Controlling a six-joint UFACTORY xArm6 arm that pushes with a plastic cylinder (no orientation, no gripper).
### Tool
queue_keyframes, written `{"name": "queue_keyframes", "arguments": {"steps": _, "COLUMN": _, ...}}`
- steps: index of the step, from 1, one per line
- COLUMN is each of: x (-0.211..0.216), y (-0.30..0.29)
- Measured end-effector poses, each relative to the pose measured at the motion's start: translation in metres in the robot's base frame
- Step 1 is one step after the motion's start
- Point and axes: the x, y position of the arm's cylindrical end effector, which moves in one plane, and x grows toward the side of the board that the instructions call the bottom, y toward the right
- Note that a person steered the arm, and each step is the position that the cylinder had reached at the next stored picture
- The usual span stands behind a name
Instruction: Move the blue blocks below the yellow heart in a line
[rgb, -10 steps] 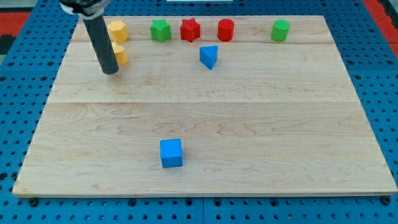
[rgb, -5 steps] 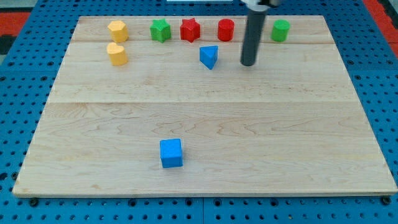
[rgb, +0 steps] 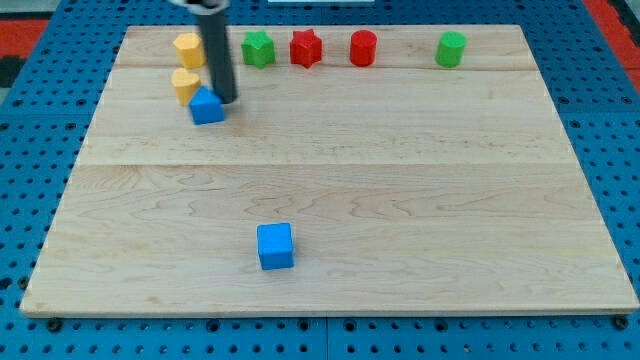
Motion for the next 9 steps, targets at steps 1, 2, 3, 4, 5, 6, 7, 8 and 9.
{"name": "queue_keyframes", "arguments": {"steps": 1, "x": 0.015, "y": -0.028}}
{"name": "queue_keyframes", "arguments": {"steps": 2, "x": 0.028, "y": -0.023}}
{"name": "queue_keyframes", "arguments": {"steps": 3, "x": 0.043, "y": 0.029}}
{"name": "queue_keyframes", "arguments": {"steps": 4, "x": 0.087, "y": 0.082}}
{"name": "queue_keyframes", "arguments": {"steps": 5, "x": 0.110, "y": 0.157}}
{"name": "queue_keyframes", "arguments": {"steps": 6, "x": 0.182, "y": 0.177}}
{"name": "queue_keyframes", "arguments": {"steps": 7, "x": 0.211, "y": 0.134}}
{"name": "queue_keyframes", "arguments": {"steps": 8, "x": 0.217, "y": 0.085}}
{"name": "queue_keyframes", "arguments": {"steps": 9, "x": 0.241, "y": 0.091}}
